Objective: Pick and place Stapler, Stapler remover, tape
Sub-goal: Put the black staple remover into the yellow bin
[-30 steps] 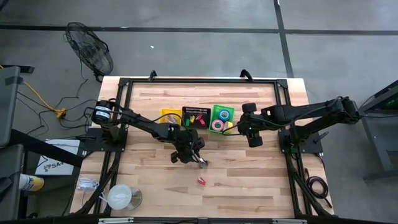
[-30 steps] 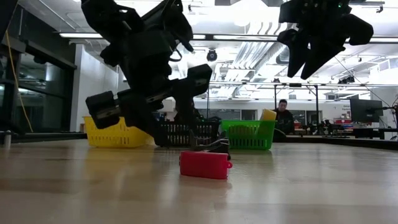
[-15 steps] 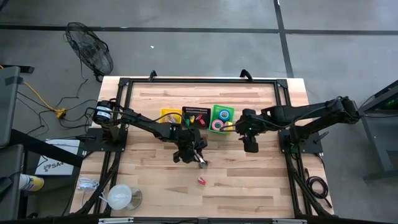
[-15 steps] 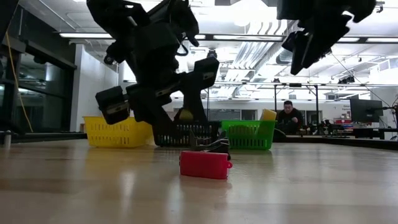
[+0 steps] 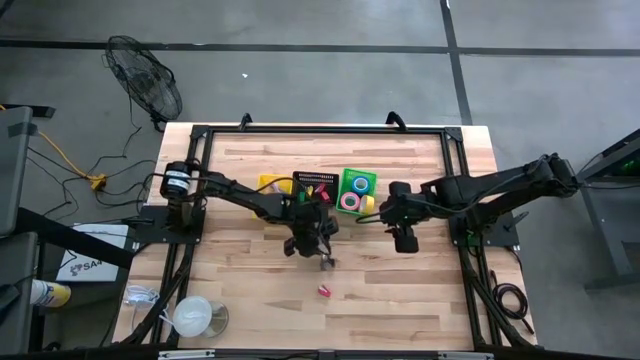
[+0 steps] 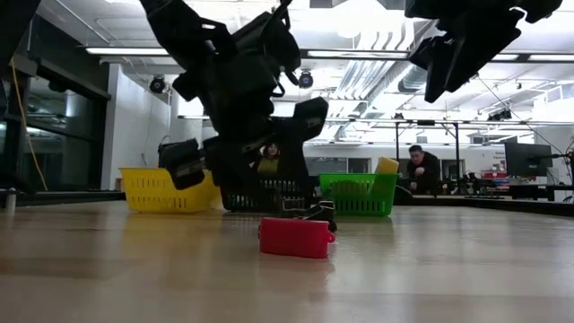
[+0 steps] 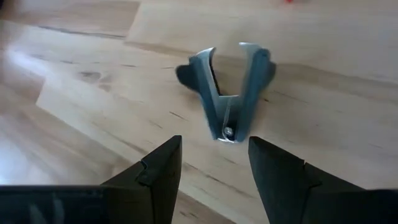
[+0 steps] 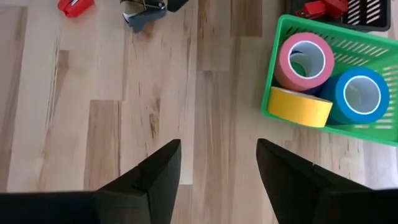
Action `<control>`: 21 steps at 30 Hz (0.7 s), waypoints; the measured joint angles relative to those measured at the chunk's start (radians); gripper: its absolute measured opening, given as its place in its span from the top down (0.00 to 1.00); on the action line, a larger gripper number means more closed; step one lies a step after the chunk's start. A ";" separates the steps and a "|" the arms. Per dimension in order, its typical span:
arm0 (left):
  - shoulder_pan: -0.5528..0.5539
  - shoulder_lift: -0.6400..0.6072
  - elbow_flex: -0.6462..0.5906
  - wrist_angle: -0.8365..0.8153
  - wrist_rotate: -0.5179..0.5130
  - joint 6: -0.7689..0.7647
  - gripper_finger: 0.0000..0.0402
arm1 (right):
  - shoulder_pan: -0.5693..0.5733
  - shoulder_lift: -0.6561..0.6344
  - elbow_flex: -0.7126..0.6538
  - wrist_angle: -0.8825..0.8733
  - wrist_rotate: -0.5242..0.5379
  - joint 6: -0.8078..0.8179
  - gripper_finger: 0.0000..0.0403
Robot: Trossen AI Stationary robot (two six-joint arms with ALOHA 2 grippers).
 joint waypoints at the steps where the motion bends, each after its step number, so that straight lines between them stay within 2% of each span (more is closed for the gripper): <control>1: 0.004 0.000 0.003 -0.007 0.017 0.000 0.55 | 0.000 0.000 0.000 -0.002 0.000 0.002 0.50; 5: 0.010 0.000 0.018 -0.046 0.065 0.021 0.55 | 0.000 0.000 0.000 -0.009 -0.007 0.003 0.50; 21: 0.011 0.008 0.026 -0.036 0.088 0.066 0.55 | 0.000 0.000 0.000 -0.010 -0.003 -0.004 0.50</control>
